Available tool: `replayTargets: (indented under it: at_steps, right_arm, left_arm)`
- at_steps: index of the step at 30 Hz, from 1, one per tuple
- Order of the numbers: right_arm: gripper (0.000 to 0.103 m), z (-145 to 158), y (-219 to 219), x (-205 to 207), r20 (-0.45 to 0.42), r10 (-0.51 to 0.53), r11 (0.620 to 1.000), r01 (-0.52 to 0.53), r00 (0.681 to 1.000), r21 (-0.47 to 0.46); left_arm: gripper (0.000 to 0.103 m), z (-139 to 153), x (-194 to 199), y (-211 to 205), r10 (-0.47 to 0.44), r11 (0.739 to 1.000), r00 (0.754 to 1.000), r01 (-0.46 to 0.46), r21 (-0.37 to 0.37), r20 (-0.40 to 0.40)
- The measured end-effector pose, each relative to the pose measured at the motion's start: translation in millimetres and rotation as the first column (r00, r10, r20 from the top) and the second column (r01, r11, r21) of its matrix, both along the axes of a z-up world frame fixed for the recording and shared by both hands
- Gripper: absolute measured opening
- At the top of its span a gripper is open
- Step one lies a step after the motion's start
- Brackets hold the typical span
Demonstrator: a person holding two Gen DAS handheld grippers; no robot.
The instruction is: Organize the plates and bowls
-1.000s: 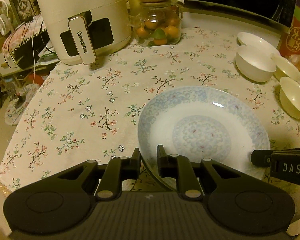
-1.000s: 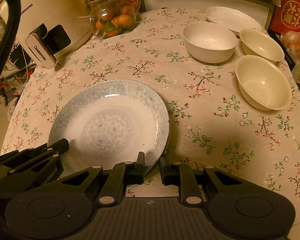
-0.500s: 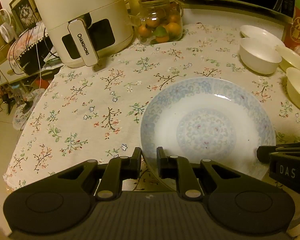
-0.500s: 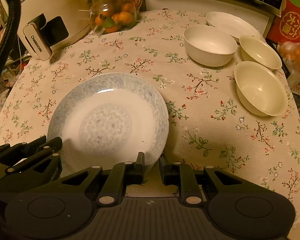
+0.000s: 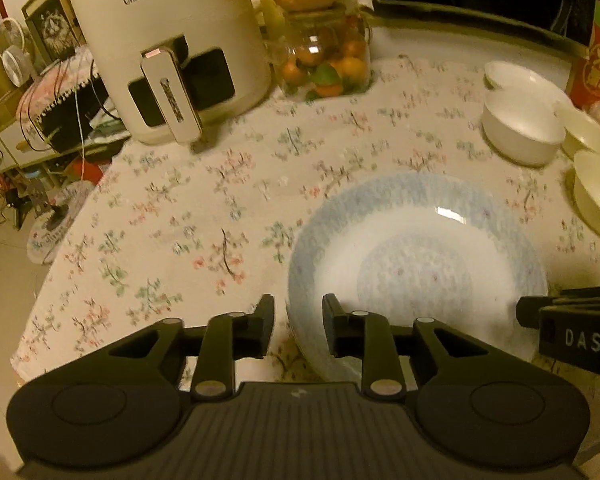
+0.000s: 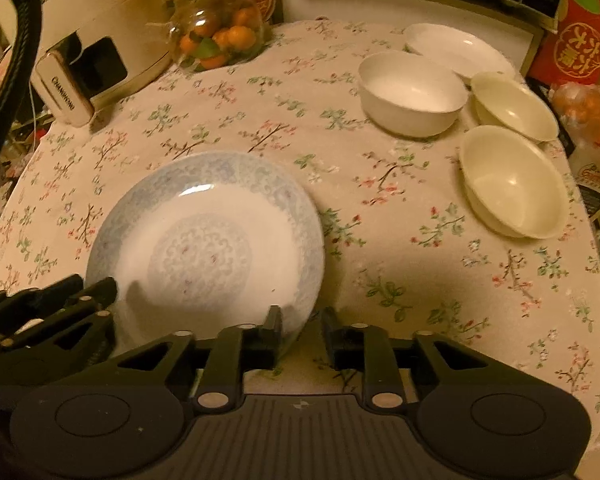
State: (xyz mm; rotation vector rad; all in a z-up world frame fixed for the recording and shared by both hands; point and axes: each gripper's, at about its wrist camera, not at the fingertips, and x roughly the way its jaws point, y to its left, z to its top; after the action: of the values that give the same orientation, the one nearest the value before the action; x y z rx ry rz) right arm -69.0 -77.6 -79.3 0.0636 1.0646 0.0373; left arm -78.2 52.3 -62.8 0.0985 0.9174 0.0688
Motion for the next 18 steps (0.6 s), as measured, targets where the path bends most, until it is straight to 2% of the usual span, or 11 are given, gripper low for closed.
replayTargets:
  at_steps: [4, 7, 9, 12, 18]
  right_arm:
    - [0.041, 10, -7, 0, 0.028, -0.019, 1.0, 0.018, 0.999, 0.013]
    - [0.06, 17, -12, 1, 0.037, -0.03, 0.999, 0.029, 0.999, 0.027]
    - [0.077, 23, -14, 1, 0.057, -0.03, 0.999, 0.029, 0.998, 0.024]
    - [0.089, 32, -18, 3, 0.097, -0.032, 0.999, 0.032, 0.995, 0.0]
    - [0.099, 50, -33, 8, 0.166, -0.051, 0.999, 0.05, 0.985, 0.009]
  left_arm:
    - [0.04, 10, 8, 3, 0.017, 0.999, 1.0, -0.017, -0.034, 0.003]
    - [0.053, 15, 15, 3, 0.023, 0.998, 1.0, -0.023, -0.05, 0.004]
    - [0.06, 22, 19, 3, 0.029, 0.998, 0.999, -0.028, -0.057, 0.017]
    - [0.073, 30, 23, 2, 0.036, 0.997, 0.999, -0.034, -0.065, 0.031]
    - [0.092, 45, 34, 1, 0.028, 0.995, 0.999, -0.023, -0.095, 0.046]
